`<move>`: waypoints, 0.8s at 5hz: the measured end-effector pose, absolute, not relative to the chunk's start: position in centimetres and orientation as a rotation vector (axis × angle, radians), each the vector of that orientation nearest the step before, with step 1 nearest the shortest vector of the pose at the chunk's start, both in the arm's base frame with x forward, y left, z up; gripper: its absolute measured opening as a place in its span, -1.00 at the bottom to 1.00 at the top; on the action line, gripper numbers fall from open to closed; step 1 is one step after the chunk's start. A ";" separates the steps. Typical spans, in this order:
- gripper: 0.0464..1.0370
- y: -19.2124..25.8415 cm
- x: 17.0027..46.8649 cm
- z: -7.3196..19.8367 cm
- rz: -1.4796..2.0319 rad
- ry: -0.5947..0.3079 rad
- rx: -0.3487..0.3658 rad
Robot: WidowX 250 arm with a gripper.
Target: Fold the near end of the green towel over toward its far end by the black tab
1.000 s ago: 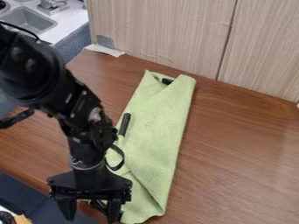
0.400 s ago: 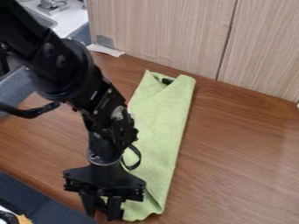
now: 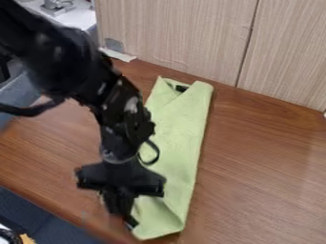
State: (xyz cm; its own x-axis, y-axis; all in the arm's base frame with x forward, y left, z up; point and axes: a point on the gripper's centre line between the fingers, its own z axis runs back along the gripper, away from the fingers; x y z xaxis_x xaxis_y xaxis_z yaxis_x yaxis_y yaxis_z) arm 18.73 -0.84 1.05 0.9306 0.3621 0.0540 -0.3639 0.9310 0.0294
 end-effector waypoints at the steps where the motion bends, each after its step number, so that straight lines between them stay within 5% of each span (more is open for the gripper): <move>1: -0.98 -1.0 20.2 3.2 0.406 -0.101 0.002; 3: -0.98 0.0 24.6 6.5 0.486 -0.198 -0.044; 4: -0.98 0.9 26.5 6.0 0.536 -0.199 -0.047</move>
State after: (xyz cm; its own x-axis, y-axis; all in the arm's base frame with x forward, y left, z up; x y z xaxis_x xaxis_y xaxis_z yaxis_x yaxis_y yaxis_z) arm 26.54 0.87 5.98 0.8411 0.5112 0.1765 -0.5021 0.8594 -0.0964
